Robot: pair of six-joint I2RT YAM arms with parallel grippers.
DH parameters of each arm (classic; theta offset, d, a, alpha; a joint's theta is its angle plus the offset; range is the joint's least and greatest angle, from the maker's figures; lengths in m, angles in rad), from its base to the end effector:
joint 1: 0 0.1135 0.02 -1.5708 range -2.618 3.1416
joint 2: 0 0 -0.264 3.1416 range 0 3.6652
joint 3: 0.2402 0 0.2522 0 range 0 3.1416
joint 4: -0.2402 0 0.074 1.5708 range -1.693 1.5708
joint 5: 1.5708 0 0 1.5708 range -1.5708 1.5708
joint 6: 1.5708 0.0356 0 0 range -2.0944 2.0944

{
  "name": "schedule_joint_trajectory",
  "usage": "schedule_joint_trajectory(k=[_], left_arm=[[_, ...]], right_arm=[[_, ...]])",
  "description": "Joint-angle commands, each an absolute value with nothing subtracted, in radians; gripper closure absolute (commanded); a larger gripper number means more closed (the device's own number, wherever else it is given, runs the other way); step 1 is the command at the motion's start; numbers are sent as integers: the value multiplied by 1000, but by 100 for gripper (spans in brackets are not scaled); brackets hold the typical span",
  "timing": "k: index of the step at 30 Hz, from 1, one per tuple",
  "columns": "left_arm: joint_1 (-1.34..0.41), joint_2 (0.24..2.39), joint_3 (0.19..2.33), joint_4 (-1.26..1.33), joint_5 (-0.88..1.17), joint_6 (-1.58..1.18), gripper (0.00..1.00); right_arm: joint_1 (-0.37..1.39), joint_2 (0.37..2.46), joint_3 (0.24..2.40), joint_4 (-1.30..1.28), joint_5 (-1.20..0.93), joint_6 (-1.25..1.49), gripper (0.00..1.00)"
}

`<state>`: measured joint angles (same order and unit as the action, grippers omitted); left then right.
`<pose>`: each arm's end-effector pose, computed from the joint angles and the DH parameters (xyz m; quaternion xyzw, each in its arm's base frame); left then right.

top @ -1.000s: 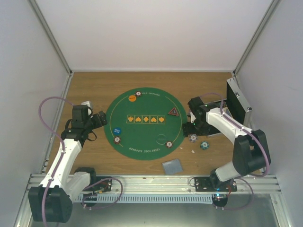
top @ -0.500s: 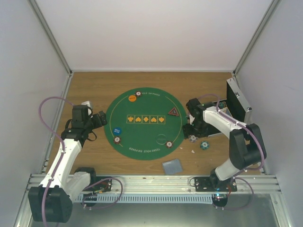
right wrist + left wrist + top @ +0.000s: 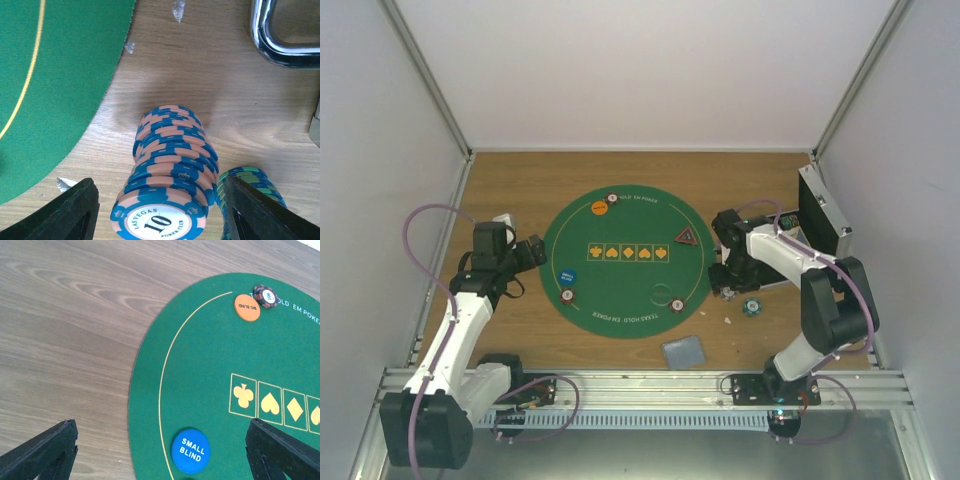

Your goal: Distribute texas hold em gaming equipment

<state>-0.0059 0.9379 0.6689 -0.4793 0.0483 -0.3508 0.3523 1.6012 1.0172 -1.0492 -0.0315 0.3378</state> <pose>0.1962 -0.0029 0.2446 -0.1477 0.9044 -0.0927 0.3894 0.2424 0.0903 0.1830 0.0067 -0.9994 -0.0043 0.0347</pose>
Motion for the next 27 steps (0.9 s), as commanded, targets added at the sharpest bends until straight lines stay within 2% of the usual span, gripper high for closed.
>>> schedule_joint_trajectory(k=[1,14,27], left_arm=[[-11,942,658,-445,62,-347,7],[-11,946,658,-445,57,-348,7],[-11,949,657,-444,55,-348,7]], right_arm=[[353,1619,1034,-1069,-5,359,32],[353,1624,1038,-1075,-2,364,48],[353,1620,1040,-1078,44,377,55]])
